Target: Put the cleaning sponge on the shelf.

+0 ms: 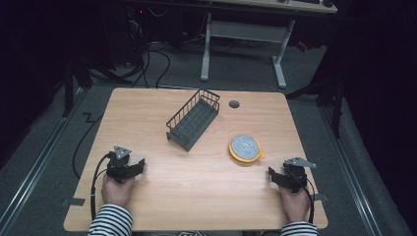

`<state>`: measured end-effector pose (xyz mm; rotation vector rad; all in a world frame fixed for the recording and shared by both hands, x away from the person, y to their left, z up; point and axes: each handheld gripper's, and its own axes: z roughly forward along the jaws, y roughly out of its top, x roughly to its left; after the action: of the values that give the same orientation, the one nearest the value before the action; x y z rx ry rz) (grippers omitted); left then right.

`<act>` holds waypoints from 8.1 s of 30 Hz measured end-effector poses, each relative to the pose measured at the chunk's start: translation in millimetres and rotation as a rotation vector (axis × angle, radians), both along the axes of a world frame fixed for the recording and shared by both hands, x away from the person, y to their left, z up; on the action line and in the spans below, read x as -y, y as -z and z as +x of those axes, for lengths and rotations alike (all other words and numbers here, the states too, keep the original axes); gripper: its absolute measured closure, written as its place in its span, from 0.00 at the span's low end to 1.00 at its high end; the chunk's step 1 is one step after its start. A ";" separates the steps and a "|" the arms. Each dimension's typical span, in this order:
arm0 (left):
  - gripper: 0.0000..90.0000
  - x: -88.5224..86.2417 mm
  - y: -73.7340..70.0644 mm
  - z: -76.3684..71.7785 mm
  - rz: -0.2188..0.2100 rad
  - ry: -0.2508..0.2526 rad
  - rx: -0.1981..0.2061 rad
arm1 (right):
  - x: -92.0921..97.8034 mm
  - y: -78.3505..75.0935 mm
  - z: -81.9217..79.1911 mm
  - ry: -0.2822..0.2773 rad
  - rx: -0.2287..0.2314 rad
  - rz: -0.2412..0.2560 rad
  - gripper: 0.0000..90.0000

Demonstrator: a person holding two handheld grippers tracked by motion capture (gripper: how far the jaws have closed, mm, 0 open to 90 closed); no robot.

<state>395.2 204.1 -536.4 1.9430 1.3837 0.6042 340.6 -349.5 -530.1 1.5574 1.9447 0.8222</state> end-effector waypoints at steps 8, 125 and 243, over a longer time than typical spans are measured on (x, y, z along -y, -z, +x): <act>0.33 0.4 0.2 0.2 -0.002 0.005 -0.002 | -0.4 0.0 -0.6 -0.002 -0.003 -0.001 0.38; 0.56 120.9 -101.5 106.5 -0.007 0.101 -0.247 | 2.2 -0.5 -2.1 -0.004 -0.009 0.039 0.37; 0.39 61.8 -107.1 -16.7 -0.205 0.343 -0.114 | -0.6 -0.1 -1.8 -0.007 -0.005 0.008 0.37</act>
<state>378.5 142.4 -429.3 2.0072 1.0927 0.1846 338.7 -348.9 -530.0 1.5598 1.9533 0.8310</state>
